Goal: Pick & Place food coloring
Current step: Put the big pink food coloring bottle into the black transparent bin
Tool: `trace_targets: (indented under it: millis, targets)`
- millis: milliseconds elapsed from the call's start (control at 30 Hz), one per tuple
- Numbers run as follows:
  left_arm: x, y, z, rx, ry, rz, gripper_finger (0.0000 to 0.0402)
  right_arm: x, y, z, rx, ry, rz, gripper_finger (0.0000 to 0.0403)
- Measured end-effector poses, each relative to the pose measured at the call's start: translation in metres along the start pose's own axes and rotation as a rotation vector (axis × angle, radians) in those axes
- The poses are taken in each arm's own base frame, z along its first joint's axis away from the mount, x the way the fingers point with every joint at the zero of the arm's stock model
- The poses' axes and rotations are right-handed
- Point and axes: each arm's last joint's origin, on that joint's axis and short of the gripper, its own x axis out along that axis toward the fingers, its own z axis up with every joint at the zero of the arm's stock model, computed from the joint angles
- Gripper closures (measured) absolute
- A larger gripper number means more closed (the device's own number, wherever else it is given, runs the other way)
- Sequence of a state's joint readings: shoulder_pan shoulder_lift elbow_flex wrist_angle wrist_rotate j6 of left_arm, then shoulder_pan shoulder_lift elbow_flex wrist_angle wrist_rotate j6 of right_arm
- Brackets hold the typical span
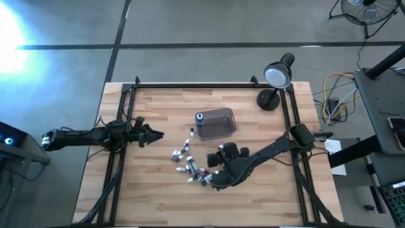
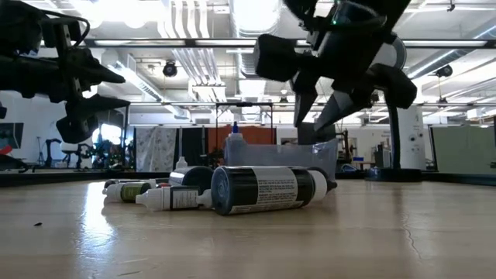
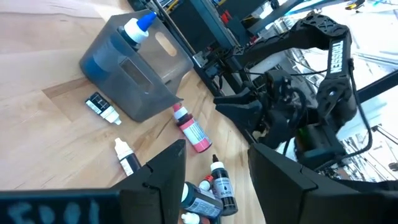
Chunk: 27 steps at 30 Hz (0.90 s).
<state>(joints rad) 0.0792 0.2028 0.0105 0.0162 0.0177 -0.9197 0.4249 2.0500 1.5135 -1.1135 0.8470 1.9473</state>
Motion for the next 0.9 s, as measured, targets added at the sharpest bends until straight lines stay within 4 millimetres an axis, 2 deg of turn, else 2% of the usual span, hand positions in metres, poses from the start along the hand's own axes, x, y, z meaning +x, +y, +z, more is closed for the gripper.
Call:
trace_targets:
  millis: [100,200,367,500,600,733,900]
  targets:
    - [0.000,0.000,0.000,0.000,0.000,-0.001,0.0250,-0.006,-0.006,0.021,0.098,0.212,-0.090,0.0273]
    - [0.000,0.000,0.000,-0.028,0.000,0.000,0.0250,-0.001,-0.014,0.041,0.094,0.469,-0.150,0.0264]
    - [0.000,0.000,0.000,-0.059,0.000,0.001,0.0250,0.020,-0.020,0.046,0.135,0.695,-0.018,0.0237]
    - [0.000,0.000,0.000,-0.060,0.000,0.002,0.0250,0.039,-0.017,0.039,0.228,0.732,0.094,0.0204]
    - [0.000,0.000,0.000,-0.061,0.001,0.002,0.0250,0.045,-0.013,0.039,0.280,0.735,0.134,0.0173]
    - [0.000,0.000,0.000,-0.058,0.004,0.005,0.0250,0.052,-0.016,0.040,0.273,0.728,0.109,0.0131]
    - [0.000,0.001,0.000,-0.039,0.006,0.009,0.0250,0.078,-0.021,0.037,0.290,0.702,0.012,0.0096]
